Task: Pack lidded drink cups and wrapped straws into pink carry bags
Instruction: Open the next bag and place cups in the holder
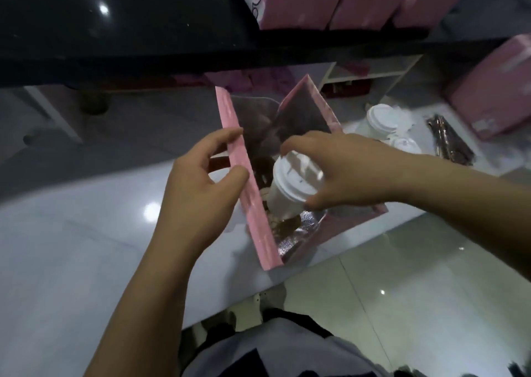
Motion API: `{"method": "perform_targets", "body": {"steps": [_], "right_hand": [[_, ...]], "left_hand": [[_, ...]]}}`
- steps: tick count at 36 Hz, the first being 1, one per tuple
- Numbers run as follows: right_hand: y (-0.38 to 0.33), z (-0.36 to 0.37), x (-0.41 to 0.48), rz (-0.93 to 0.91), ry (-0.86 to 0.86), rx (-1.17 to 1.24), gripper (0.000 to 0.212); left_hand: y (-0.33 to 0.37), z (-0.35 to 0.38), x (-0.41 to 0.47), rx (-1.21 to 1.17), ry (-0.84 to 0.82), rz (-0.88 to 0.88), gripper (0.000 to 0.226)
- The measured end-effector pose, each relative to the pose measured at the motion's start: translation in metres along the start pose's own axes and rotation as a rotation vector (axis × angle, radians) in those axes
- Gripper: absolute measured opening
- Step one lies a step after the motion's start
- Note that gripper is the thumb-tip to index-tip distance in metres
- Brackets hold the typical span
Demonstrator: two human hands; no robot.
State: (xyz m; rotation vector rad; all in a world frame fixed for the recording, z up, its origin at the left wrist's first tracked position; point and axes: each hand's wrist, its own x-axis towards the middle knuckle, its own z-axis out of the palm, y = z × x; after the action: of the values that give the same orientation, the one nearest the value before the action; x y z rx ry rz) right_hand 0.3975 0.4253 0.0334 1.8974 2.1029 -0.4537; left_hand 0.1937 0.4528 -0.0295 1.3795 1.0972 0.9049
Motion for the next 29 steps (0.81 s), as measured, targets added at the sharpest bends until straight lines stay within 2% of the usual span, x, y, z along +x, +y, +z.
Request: {"method": "perform_targets", "body": {"steps": [6, 10, 13, 17, 29], "right_hand": [[0.001, 0.048, 0.033, 0.011, -0.11, 0.058, 0.076], [0.001, 0.064, 0.037, -0.001, -0.156, 0.069, 0.082], [0.003, 0.064, 0.037, -0.002, -0.162, 0.099, 0.085], [0.008, 0.058, 0.035, -0.005, -0.14, 0.086, 0.079], [0.012, 0.058, 0.02, 0.052, -0.179, 0.109, 0.073]], "left_hand": [[-0.001, -0.007, 0.002, -0.013, -0.049, 0.019, 0.052], [-0.001, -0.008, -0.001, -0.08, -0.099, 0.015, 0.046], [-0.001, -0.006, -0.003, -0.075, -0.114, 0.013, 0.039], [-0.001, -0.007, -0.003, -0.067, -0.115, 0.027, 0.036], [-0.002, -0.009, 0.002, -0.025, -0.166, 0.064, 0.036]]}}
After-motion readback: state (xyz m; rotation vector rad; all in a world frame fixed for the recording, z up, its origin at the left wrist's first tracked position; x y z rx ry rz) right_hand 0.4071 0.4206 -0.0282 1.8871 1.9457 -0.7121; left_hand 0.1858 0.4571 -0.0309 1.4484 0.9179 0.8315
